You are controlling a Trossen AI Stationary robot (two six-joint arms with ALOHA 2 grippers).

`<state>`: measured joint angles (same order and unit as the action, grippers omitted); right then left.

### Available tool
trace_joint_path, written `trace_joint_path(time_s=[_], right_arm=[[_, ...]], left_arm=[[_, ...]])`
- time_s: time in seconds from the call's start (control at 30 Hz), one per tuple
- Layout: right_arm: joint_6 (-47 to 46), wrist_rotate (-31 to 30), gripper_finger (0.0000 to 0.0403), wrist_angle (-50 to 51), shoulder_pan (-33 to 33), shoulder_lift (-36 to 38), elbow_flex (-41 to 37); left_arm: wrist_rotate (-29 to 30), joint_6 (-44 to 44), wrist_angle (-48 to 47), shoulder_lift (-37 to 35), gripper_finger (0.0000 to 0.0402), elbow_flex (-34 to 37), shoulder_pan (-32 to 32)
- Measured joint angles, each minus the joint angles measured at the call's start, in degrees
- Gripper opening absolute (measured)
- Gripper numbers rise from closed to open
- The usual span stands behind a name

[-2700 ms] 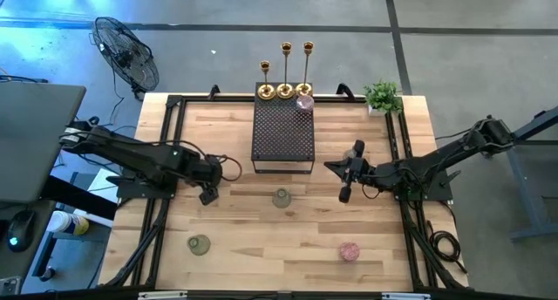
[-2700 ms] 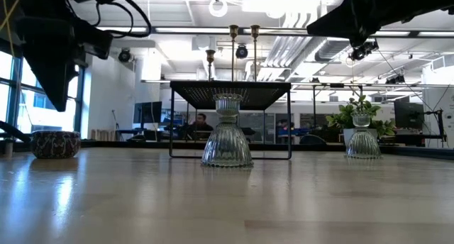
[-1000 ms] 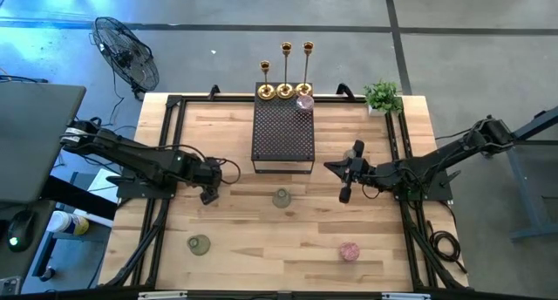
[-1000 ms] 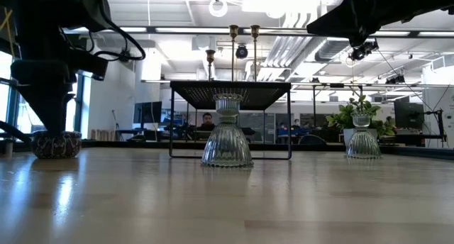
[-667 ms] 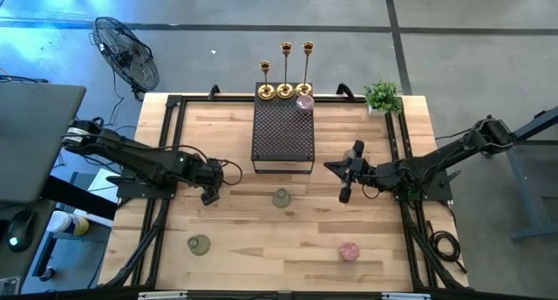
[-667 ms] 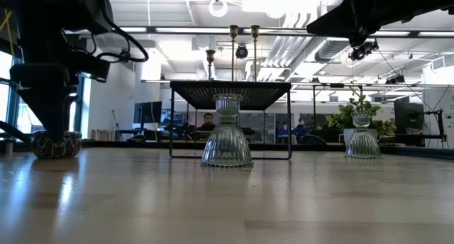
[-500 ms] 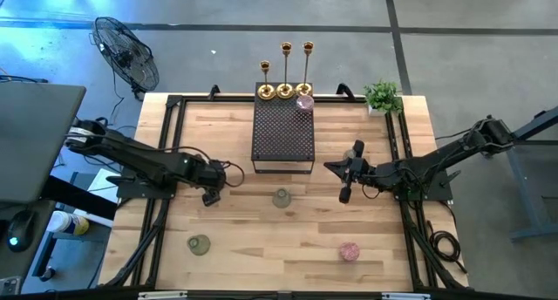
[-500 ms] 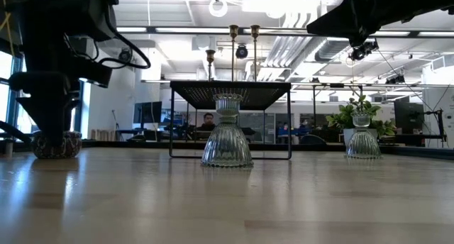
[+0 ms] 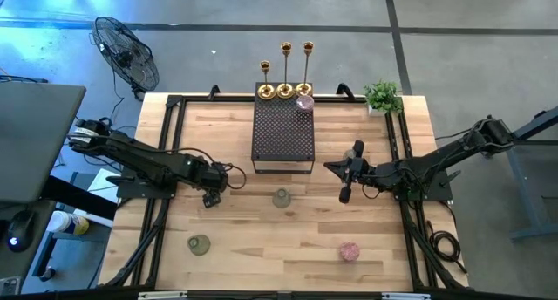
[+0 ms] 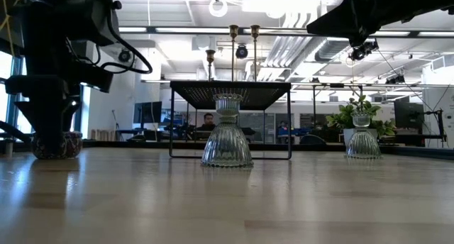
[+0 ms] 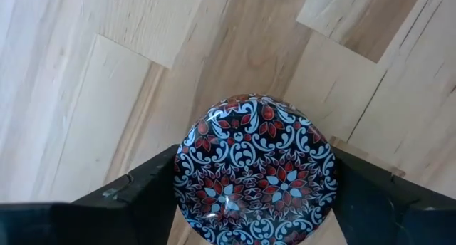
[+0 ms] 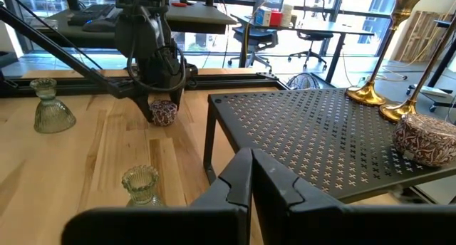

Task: Pick & Place candle stick holders
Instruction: Put the red black scented candle on the shelf

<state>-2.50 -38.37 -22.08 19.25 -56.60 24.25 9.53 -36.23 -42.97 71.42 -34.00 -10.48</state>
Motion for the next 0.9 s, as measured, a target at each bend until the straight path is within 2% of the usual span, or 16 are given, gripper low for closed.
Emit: trace_joint_path(time_s=[0.2, 0.37, 0.53, 0.7, 0.9], right_arm=[[0.0, 0.0, 0.0001, 0.0, 0.0, 0.0, 0.0], [0.0, 0.0, 0.0001, 0.0, 0.0, 0.0, 0.0], [0.0, 0.0, 0.0001, 0.0, 0.0, 0.0, 0.0], [0.0, 0.0, 0.0002, 0.1, 0.0, 0.0, 0.0], [0.0, 0.0, 0.0001, 0.1, 0.0, 0.0, 0.0]], left_arm=[[-3.4, 0.0, -1.1, -0.9, 0.0297, -0.1, 0.0], [-3.6, 0.9, -8.0, -2.6, 0.0289, -5.2, 0.0], [-3.8, 3.0, -14.5, -4.8, 0.0289, -14.1, 0.0], [2.3, 6.9, -16.7, -4.9, 0.0289, -25.3, 0.8], [5.0, 16.7, -15.8, -0.7, 0.0289, -37.9, 10.5]])
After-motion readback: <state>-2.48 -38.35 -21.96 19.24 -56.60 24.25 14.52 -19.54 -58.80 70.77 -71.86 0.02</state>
